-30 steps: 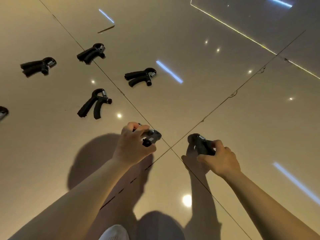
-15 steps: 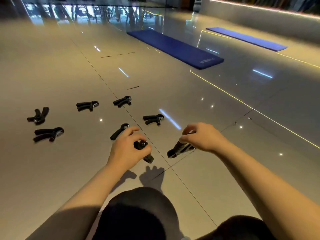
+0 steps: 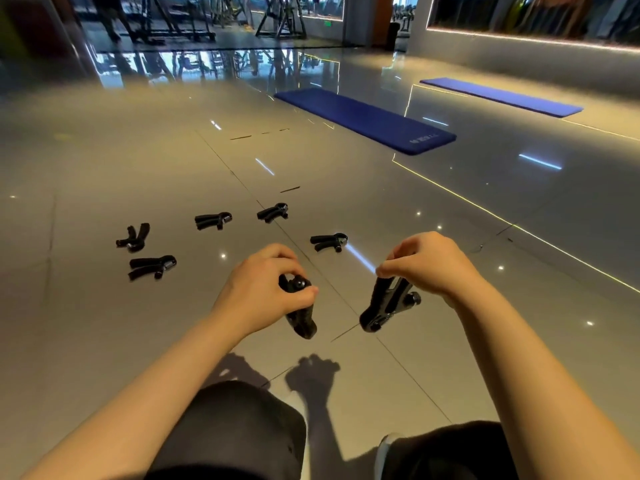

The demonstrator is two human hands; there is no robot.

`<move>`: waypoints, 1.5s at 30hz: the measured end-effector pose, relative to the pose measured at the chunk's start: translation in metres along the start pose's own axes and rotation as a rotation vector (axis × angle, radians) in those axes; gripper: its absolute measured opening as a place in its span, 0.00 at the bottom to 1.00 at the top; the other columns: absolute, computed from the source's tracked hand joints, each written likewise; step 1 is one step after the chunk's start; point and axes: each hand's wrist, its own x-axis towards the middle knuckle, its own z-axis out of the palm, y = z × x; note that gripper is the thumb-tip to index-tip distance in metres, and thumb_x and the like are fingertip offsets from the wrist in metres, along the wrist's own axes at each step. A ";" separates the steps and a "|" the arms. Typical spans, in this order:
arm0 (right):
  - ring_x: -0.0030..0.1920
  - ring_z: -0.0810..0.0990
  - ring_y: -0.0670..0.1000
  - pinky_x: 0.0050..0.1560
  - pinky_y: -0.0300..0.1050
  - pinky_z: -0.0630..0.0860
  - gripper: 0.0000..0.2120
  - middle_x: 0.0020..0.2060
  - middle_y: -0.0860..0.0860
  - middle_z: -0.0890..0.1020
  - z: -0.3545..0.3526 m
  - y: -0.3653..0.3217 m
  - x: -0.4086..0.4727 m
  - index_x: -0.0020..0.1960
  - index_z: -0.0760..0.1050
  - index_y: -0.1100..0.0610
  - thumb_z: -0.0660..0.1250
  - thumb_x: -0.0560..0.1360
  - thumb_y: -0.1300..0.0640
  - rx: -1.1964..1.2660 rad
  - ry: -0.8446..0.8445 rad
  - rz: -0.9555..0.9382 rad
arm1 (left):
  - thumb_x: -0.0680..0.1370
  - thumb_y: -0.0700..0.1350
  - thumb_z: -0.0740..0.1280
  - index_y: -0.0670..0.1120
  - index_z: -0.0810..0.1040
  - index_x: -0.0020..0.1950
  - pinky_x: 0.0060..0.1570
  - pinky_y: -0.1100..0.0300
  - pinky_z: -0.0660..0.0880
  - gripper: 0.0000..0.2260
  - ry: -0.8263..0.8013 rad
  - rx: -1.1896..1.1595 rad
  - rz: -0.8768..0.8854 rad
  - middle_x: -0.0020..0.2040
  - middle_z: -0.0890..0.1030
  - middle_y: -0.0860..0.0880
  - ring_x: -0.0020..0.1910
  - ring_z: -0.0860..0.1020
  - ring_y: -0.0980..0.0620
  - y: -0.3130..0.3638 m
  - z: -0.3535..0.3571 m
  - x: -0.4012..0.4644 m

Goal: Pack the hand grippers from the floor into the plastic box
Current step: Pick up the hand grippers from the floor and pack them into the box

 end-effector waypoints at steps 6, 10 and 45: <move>0.36 0.75 0.46 0.31 0.38 0.69 0.08 0.39 0.51 0.80 0.022 -0.016 -0.025 0.43 0.79 0.55 0.73 0.69 0.51 -0.016 -0.057 -0.062 | 0.70 0.59 0.68 0.52 0.82 0.50 0.42 0.71 0.65 0.15 -0.005 0.078 0.004 0.53 0.69 0.61 0.53 0.73 0.57 0.021 -0.042 -0.055; 0.39 0.77 0.45 0.39 0.39 0.74 0.09 0.42 0.50 0.81 0.036 -0.028 -0.047 0.44 0.79 0.54 0.72 0.70 0.50 -0.035 -0.087 -0.121 | 0.71 0.60 0.68 0.52 0.82 0.50 0.42 0.74 0.61 0.15 0.038 0.084 0.008 0.54 0.70 0.61 0.52 0.72 0.58 0.043 -0.062 -0.090; 0.45 0.78 0.49 0.43 0.44 0.79 0.12 0.45 0.48 0.80 0.082 -0.020 -0.216 0.52 0.78 0.52 0.68 0.73 0.47 -0.173 0.024 -0.021 | 0.70 0.60 0.67 0.57 0.78 0.47 0.51 0.54 0.72 0.11 -0.161 0.045 0.146 0.49 0.74 0.58 0.48 0.73 0.56 -0.008 -0.081 -0.181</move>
